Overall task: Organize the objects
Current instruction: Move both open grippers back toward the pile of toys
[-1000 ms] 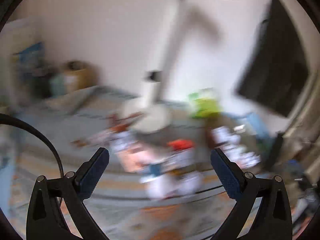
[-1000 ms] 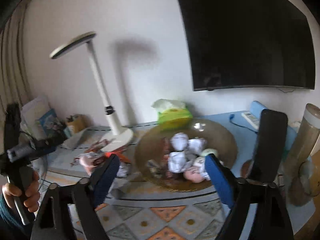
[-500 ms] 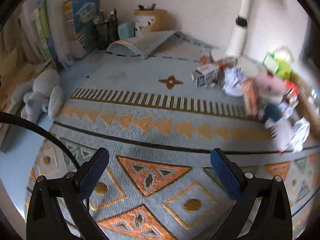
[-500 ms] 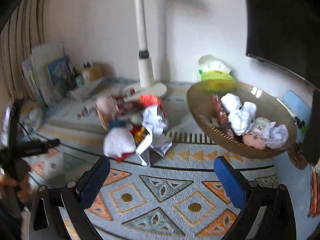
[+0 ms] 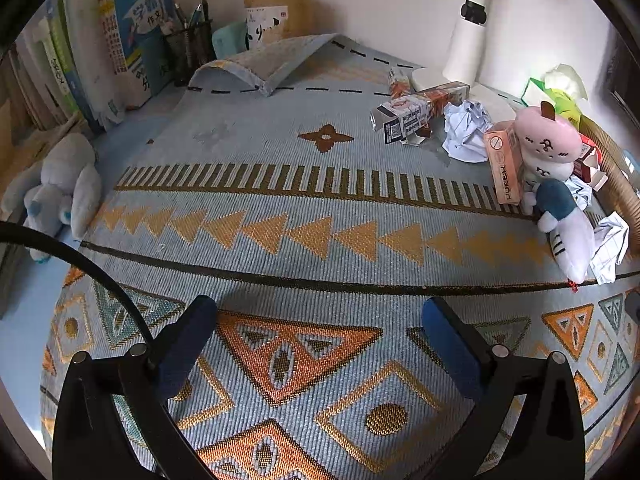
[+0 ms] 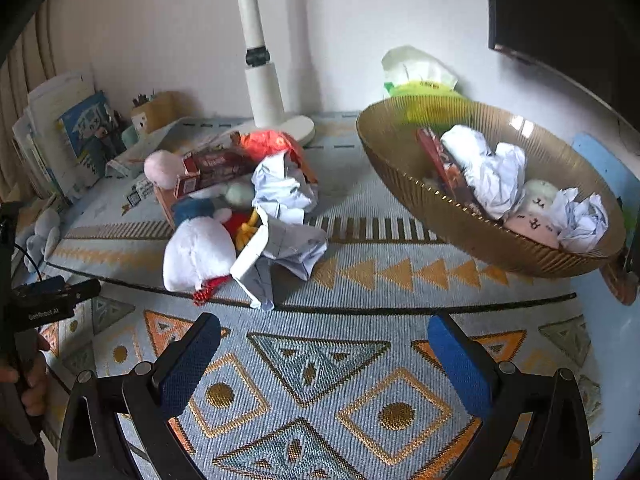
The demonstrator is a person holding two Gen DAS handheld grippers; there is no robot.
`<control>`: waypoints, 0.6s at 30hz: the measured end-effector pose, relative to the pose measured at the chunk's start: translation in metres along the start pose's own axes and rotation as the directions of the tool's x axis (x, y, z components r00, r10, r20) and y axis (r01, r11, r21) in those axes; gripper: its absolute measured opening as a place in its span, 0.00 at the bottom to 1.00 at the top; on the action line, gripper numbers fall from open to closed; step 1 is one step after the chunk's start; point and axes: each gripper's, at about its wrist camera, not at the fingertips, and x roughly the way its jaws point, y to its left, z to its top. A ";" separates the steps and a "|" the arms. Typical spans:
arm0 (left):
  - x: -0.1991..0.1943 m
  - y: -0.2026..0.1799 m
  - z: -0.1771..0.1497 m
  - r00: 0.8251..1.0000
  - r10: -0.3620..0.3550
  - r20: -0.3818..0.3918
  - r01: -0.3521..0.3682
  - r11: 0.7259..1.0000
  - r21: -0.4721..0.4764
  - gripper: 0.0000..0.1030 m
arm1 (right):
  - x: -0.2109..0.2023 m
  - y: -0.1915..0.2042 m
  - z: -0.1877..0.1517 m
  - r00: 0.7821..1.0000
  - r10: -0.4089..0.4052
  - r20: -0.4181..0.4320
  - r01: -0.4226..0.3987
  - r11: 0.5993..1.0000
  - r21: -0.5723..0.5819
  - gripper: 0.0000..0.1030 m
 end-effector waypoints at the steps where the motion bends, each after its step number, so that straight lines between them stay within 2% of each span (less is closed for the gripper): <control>1: 0.000 0.000 0.000 1.000 0.000 0.000 0.000 1.000 -0.001 1.00 | 0.002 0.001 0.000 1.000 -0.002 -0.009 0.002 1.000 -0.005 1.00; 11: 0.000 -0.002 0.002 1.000 0.001 -0.010 -0.001 1.000 -0.004 0.99 | 0.002 -0.003 -0.001 1.000 -0.003 -0.011 0.003 1.000 0.017 1.00; 12: -0.001 -0.004 0.003 1.000 -0.021 -0.011 0.021 1.000 0.000 0.99 | 0.001 -0.003 -0.001 1.000 -0.004 -0.004 0.004 1.000 0.014 1.00; 14: -0.006 -0.014 0.005 0.987 -0.161 -0.023 0.161 0.987 -0.012 0.99 | 0.000 -0.001 0.000 1.000 0.008 0.000 -0.008 1.000 0.002 1.00; 16: -0.014 -0.031 0.011 0.950 -0.310 -0.027 0.309 0.950 -0.033 0.99 | 0.005 0.002 0.005 0.997 0.063 -0.045 -0.064 0.998 -0.011 1.00; 17: -0.016 -0.041 0.015 0.931 -0.363 -0.017 0.363 0.931 -0.032 0.99 | 0.007 0.001 0.008 0.993 0.096 -0.066 -0.096 0.995 0.003 0.96; 18: -0.018 -0.048 0.018 0.921 -0.390 -0.008 0.390 0.920 -0.032 0.99 | 0.011 -0.003 0.015 0.982 0.164 -0.094 -0.159 0.986 0.056 0.93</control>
